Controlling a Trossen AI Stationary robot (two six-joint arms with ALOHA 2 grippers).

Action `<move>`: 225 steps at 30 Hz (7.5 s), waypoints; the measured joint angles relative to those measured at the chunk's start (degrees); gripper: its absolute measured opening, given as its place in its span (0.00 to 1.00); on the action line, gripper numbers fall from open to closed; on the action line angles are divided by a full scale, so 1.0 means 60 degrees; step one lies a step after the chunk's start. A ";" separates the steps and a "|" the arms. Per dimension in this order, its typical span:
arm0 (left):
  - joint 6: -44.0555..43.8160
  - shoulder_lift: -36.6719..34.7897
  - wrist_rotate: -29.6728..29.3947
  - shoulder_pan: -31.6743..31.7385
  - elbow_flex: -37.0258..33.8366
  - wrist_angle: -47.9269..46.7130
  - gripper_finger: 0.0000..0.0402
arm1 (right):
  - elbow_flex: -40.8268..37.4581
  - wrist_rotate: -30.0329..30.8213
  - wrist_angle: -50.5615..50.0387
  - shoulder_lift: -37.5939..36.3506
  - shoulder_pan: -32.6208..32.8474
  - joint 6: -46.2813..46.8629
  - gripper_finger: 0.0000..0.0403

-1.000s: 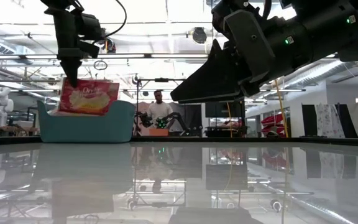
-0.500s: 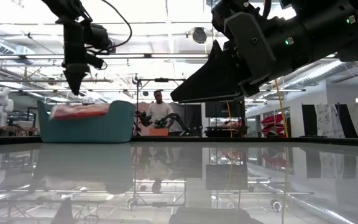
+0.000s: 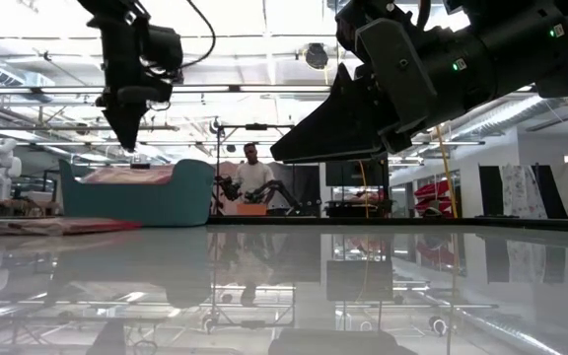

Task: Sort popcorn bags into baskets
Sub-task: Put the red popcorn bag into the blue bin

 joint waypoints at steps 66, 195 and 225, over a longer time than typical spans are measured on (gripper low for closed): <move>-0.5618 -0.0688 -0.0793 -0.7556 -0.8251 1.1477 0.23 | 0.5110 -0.8482 -0.3926 0.3046 -0.5986 0.4181 0.56; 0.2782 -0.3801 0.0654 -0.0115 -0.1392 0.3204 0.10 | -0.2100 -0.1122 0.2486 -0.2616 -0.2472 -0.1873 0.38; 0.4663 -0.1577 0.2320 0.1835 -0.0303 0.1982 0.13 | -0.2269 -0.1513 0.2453 -0.2616 -0.1923 -0.1239 0.38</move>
